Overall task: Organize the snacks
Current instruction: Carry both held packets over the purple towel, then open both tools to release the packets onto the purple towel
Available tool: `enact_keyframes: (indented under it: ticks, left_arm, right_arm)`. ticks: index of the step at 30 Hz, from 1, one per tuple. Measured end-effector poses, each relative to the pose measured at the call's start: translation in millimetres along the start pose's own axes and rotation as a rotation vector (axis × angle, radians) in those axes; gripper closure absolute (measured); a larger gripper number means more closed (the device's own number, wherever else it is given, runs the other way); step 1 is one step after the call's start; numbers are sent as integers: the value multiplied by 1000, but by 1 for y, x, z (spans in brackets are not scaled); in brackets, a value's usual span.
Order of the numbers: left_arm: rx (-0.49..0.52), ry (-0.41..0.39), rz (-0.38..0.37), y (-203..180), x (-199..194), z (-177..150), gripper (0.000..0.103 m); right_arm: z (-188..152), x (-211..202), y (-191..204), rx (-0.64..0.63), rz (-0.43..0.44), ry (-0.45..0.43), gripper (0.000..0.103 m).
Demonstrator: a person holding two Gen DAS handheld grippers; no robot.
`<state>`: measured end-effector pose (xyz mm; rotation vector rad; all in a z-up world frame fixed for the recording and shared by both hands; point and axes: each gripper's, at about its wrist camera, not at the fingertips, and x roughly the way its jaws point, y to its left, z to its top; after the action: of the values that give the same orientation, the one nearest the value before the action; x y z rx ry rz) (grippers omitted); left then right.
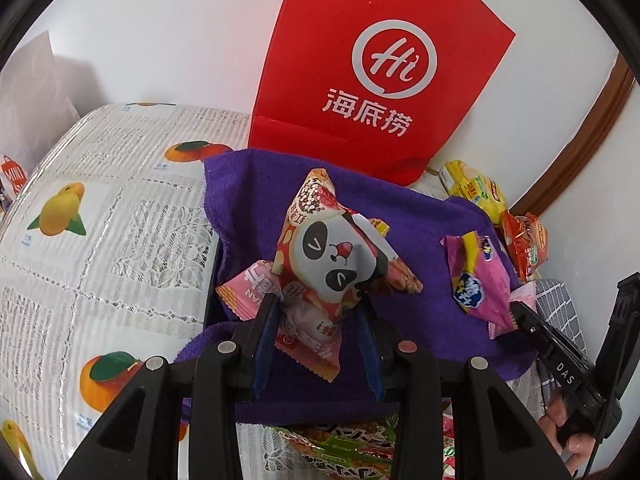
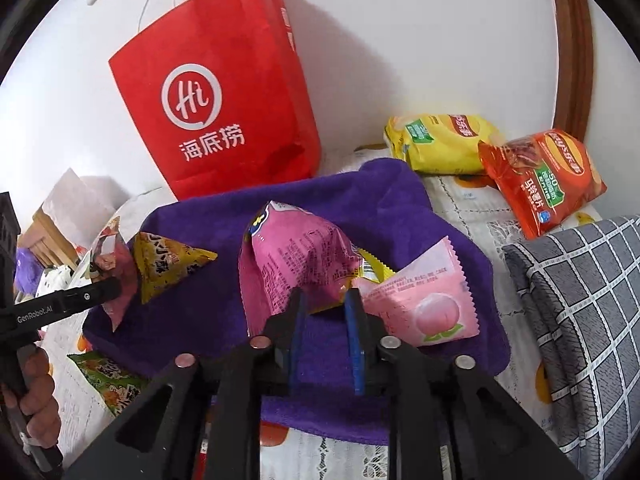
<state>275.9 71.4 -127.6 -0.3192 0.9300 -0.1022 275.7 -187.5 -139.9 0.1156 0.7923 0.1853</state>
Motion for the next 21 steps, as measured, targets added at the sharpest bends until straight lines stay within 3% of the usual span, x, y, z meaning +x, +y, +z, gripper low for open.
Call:
enact_keyframes:
  ticks: [5,8,21]
  left_arm:
    - [-2,8,8,1,3,-1,66]
    - [1,26,20,-1,6,1,42]
    - [-31,-13,8,2,-13,3,41]
  right_arm:
    - [-1,-7,7,-15,8,-17,78]
    - [0,-12,8,-13,16,-39,72]
    - [1,-15,9,-14,9,-32,68]
